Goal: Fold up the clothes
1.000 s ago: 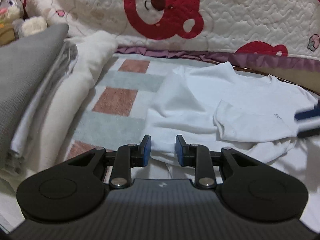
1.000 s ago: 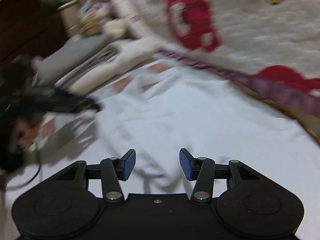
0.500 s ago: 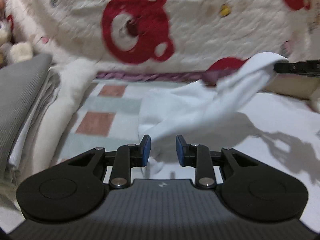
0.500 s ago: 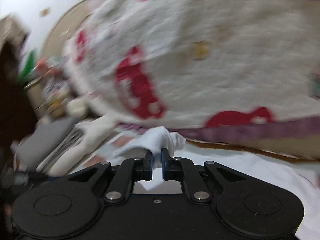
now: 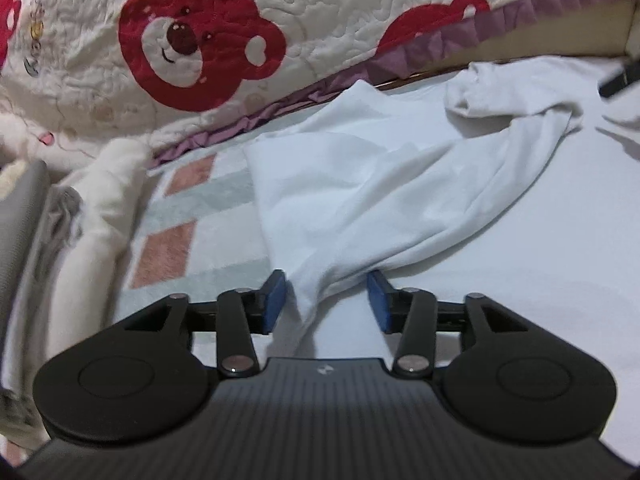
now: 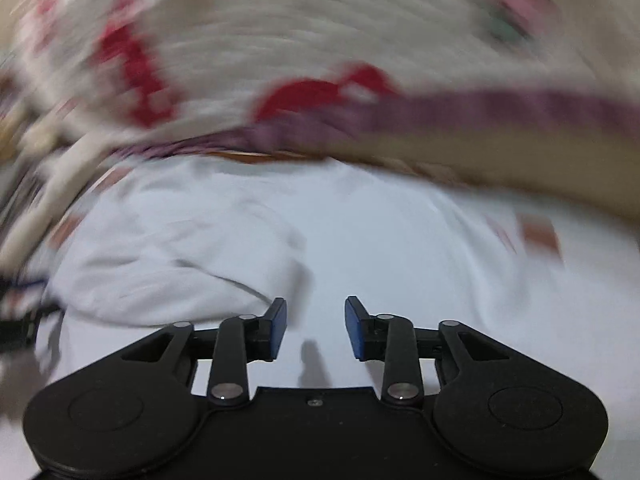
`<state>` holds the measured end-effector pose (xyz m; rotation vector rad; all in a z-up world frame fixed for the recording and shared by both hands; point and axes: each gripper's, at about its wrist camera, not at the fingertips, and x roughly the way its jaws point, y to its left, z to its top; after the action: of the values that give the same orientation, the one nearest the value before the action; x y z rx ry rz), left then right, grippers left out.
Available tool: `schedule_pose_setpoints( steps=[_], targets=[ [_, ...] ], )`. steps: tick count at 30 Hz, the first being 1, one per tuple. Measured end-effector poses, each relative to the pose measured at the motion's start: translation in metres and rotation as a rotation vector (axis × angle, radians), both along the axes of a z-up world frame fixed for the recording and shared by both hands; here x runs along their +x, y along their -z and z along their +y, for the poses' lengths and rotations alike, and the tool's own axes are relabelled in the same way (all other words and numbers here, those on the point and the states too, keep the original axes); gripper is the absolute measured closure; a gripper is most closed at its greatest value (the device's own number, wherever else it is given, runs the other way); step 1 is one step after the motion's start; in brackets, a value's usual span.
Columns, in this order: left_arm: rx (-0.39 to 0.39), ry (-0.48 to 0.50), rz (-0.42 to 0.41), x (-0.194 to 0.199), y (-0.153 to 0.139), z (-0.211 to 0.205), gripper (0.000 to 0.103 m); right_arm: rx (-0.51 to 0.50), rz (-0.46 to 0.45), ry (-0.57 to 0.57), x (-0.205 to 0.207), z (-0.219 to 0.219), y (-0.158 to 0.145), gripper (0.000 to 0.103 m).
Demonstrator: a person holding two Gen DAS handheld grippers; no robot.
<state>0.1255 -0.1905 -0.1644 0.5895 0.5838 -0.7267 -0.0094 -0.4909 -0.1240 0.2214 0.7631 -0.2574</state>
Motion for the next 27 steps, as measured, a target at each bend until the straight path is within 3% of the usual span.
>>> schedule_pose_setpoints(
  steps=[3, 4, 5, 7, 9, 11, 14, 18, 19, 21, 22, 27],
  targets=[
    [0.009, -0.018, 0.007, 0.005, 0.002, 0.0, 0.054, -0.128, 0.034, -0.231, 0.031, 0.031, -0.006, 0.046],
    [0.013, -0.038, 0.009, 0.008, 0.002, -0.001, 0.061, -0.166, 0.057, -0.291, 0.04, 0.039, -0.003, 0.042],
    [0.016, -0.058, 0.012, 0.012, 0.003, -0.002, 0.079, -0.204, 0.08, -0.35, 0.05, 0.047, 0.0, 0.041],
    [0.002, -0.07, 0.019, 0.016, 0.004, -0.003, 0.082, -0.234, 0.123, -0.38, 0.069, 0.051, 0.011, 0.04],
    [-0.013, -0.079, 0.026, 0.02, 0.006, -0.004, 0.087, -0.199, 0.124, -0.381, 0.083, 0.048, 0.018, 0.039],
    [-0.019, -0.087, 0.028, 0.023, 0.007, -0.004, 0.09, -0.181, 0.112, -0.352, 0.096, 0.045, 0.022, 0.03],
    [-0.02, -0.098, 0.032, 0.023, 0.006, -0.004, 0.092, -0.064, 0.091, -0.302, 0.107, 0.029, 0.024, 0.02],
    [-0.042, -0.112, 0.058, 0.026, 0.006, -0.001, 0.092, 0.091, 0.062, -0.234, 0.122, 0.009, 0.028, 0.02],
    [-0.044, -0.113, 0.059, 0.027, 0.006, -0.001, 0.092, 0.13, 0.055, -0.217, 0.126, 0.003, 0.029, 0.024],
    [-0.045, -0.113, 0.059, 0.027, 0.006, -0.001, 0.092, 0.156, 0.057, -0.179, 0.128, -0.002, 0.028, 0.069],
    [-0.047, -0.112, 0.06, 0.027, 0.006, 0.0, 0.092, 0.17, 0.062, -0.159, 0.129, -0.005, 0.027, 0.097],
    [-0.06, -0.15, 0.08, 0.032, 0.005, 0.003, 0.093, 0.203, -0.255, -0.009, 0.072, -0.03, -0.035, 0.098]
  ],
)
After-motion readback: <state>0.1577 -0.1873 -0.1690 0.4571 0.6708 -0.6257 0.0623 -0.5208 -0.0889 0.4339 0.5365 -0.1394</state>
